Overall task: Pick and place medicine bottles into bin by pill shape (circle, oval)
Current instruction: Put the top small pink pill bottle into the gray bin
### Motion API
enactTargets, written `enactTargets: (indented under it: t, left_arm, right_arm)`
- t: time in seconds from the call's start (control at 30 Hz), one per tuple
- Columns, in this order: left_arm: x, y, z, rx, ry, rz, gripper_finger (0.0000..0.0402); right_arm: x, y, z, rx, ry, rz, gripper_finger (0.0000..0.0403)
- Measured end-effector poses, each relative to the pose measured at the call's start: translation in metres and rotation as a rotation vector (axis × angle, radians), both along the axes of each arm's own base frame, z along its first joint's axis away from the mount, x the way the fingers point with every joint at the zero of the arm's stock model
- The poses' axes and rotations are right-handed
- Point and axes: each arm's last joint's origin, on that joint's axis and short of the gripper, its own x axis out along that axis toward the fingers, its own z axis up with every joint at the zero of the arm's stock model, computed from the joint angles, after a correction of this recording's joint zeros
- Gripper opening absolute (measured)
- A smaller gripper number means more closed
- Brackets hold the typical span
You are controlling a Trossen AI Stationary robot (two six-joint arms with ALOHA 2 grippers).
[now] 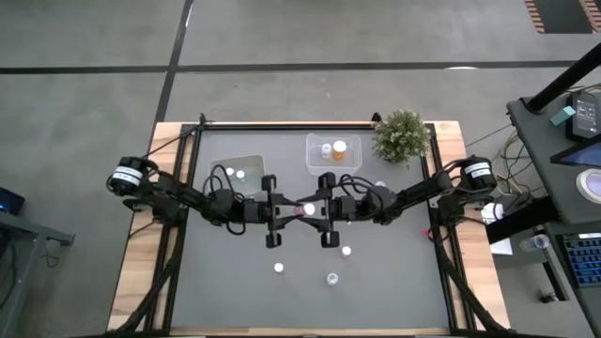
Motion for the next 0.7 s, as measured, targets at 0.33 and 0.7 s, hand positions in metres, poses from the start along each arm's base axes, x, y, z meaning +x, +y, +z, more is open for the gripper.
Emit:
enactTargets:
  t: [0.33,0.7]
  left_arm:
    - [-0.0017,0.0003,-0.0003,0.003,0.001,0.001,0.0091]
    - [-0.0031,0.001,-0.0031,-0.002,0.012,0.02,0.0097]
  right_arm:
    - [-0.0001,0.0,0.0001,-0.01,-0.002,-0.004,0.0138]
    - [0.0001,0.0,-0.0016,0.004,0.011,0.003,0.0132]
